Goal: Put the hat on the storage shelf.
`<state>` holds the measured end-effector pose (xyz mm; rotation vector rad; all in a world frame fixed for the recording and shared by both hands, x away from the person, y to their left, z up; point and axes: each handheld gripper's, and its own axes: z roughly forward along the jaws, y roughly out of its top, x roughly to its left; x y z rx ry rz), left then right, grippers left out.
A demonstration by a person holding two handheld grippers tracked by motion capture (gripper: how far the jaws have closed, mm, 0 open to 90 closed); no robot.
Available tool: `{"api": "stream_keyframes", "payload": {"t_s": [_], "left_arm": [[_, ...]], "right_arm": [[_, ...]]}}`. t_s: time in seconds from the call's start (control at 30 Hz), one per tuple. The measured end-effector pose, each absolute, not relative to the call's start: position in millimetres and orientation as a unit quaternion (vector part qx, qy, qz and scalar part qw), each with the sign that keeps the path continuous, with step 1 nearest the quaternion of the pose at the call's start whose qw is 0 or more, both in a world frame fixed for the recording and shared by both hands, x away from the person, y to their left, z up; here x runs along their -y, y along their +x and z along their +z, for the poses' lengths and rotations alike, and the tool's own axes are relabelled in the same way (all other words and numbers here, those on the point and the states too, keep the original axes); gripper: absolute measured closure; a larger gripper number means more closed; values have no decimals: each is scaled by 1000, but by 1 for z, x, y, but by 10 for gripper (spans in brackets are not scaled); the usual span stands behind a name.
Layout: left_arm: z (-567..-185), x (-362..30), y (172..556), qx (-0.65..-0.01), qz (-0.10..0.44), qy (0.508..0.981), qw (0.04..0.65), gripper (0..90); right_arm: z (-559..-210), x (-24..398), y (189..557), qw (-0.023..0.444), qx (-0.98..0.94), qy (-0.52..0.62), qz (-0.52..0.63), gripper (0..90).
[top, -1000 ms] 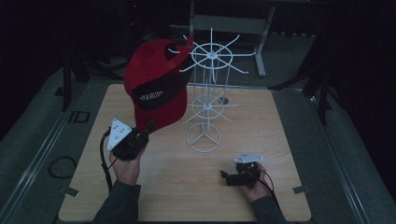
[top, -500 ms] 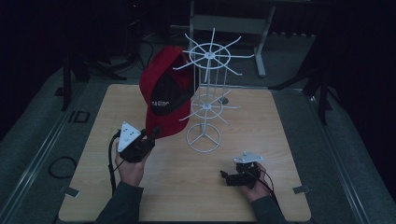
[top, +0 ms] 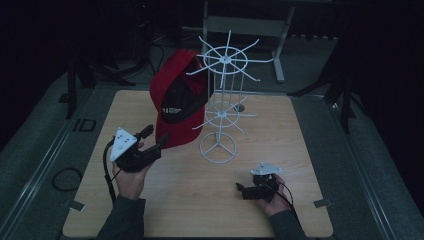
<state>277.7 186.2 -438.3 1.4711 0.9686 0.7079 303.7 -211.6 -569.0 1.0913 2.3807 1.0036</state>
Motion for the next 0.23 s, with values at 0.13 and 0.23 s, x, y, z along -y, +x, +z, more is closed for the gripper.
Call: {"api": "stream_keyframes", "payload": {"t_s": [0.13,0.23], "left_arm": [[-432,-198,279,-407,259,633,605,385],[-429,-202,278,-402,248,634,612,379]], "right_arm": [[-569,212,304,168,-837,383,352,128],[-569,212,304,168,-837,383,352,128]]}}
